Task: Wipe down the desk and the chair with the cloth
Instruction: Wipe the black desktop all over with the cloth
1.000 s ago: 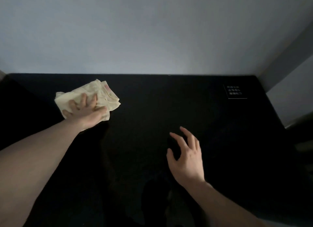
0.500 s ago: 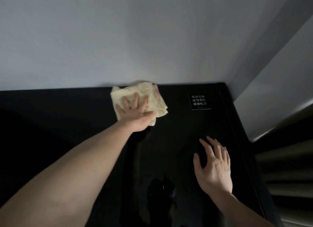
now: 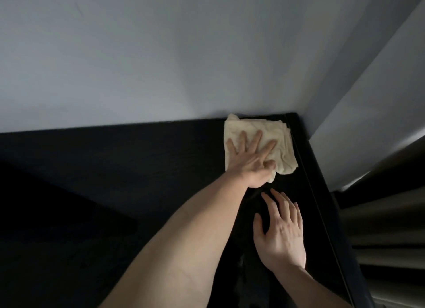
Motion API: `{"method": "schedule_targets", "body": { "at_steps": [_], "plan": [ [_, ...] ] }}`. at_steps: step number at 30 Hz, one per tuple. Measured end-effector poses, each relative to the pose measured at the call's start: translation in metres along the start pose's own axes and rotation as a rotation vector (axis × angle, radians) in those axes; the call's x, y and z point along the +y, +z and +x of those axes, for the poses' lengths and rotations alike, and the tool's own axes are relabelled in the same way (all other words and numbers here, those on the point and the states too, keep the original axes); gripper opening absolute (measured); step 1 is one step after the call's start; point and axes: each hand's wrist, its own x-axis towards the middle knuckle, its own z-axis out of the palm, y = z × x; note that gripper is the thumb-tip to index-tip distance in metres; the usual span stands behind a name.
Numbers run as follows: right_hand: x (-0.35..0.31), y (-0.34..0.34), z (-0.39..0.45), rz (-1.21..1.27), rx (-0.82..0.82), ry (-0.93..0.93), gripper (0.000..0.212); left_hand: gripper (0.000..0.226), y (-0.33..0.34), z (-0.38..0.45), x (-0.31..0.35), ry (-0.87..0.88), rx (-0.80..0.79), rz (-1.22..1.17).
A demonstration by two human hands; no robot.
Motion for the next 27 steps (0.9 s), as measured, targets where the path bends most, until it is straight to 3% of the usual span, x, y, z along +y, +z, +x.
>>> {"method": "schedule_targets", "body": {
  "at_steps": [9,18,24,27],
  "plan": [
    [-0.002,-0.002,-0.001,-0.015,0.030,0.006,0.057,0.067,0.004,-0.056,-0.087,-0.081,0.065,-0.006],
    [-0.008,-0.007,-0.001,-0.024,-0.007,0.022,0.054,0.067,-0.005,-0.126,-0.221,-0.429,0.044,0.022],
    [-0.005,-0.004,0.001,-0.059,-0.030,0.003,0.056,0.067,-0.008,-0.104,-0.186,-0.467,0.067,-0.014],
    [-0.005,-0.004,0.001,-0.051,-0.035,-0.003,0.057,0.066,-0.008,-0.088,-0.150,-0.388,0.034,-0.056]
  ]
}}
